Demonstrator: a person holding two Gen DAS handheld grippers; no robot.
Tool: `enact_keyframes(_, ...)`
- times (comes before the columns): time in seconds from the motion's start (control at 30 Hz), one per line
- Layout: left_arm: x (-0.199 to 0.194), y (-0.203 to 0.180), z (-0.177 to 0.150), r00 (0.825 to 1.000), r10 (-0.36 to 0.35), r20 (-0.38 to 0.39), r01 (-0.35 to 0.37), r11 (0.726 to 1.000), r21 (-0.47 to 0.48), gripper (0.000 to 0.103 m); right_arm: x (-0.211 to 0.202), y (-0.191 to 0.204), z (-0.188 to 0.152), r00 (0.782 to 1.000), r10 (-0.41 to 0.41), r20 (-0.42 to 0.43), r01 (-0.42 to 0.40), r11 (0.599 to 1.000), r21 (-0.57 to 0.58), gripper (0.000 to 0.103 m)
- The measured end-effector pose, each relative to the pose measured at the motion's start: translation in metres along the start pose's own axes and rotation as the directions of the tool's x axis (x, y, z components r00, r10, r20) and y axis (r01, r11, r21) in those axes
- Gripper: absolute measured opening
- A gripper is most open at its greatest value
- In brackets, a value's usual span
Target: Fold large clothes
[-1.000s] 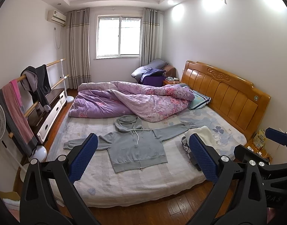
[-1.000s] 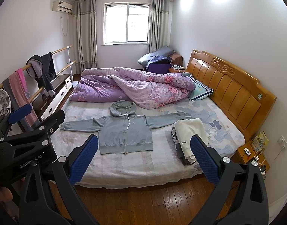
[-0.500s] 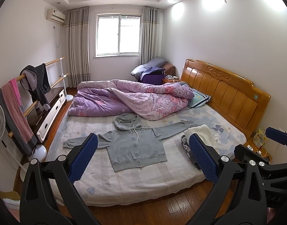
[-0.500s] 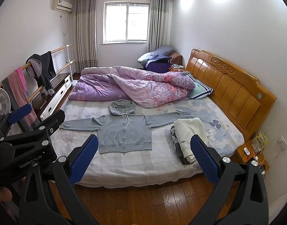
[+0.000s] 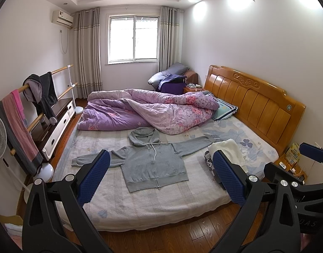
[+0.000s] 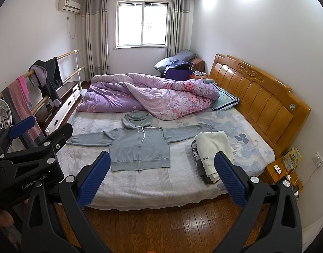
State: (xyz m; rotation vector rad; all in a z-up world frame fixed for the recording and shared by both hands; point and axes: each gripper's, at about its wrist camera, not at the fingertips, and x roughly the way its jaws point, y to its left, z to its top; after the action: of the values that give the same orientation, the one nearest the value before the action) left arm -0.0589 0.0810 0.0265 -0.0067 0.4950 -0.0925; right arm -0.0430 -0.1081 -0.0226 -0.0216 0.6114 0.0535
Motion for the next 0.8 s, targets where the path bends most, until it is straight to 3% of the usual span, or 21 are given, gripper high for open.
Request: enact_keyframes(0.8, 0.001, 0.011, -0.011, 1.0, 0.012, -0.028, -0.012, 1.0, 0.005, 0.098, 0.014, -0.016, -0.007, 0.999, 0.012, -0.031, -0.012, 1.0, 0.007, 0.095)
